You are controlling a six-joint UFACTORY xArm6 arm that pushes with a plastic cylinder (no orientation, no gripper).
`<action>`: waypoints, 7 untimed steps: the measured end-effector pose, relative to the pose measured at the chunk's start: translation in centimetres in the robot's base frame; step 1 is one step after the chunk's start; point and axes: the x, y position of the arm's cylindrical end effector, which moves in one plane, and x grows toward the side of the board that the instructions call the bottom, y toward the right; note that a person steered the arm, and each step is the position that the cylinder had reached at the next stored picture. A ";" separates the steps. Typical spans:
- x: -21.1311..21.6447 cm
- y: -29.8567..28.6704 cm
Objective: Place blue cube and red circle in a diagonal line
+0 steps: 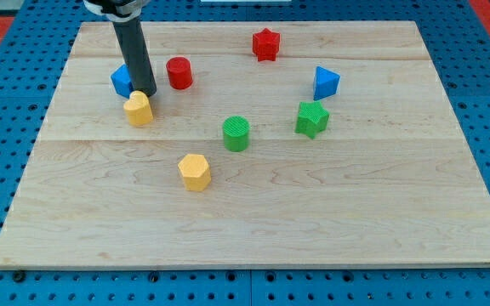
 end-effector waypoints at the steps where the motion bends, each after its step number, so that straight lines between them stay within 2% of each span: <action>1: 3.7 1.1; 2: 5.0 1.1; 3: 3.3 -1.1; 4: 1.5 -7.1; 5: -1.9 -10.4; 6: -4.3 -6.8; 7: -3.7 -1.6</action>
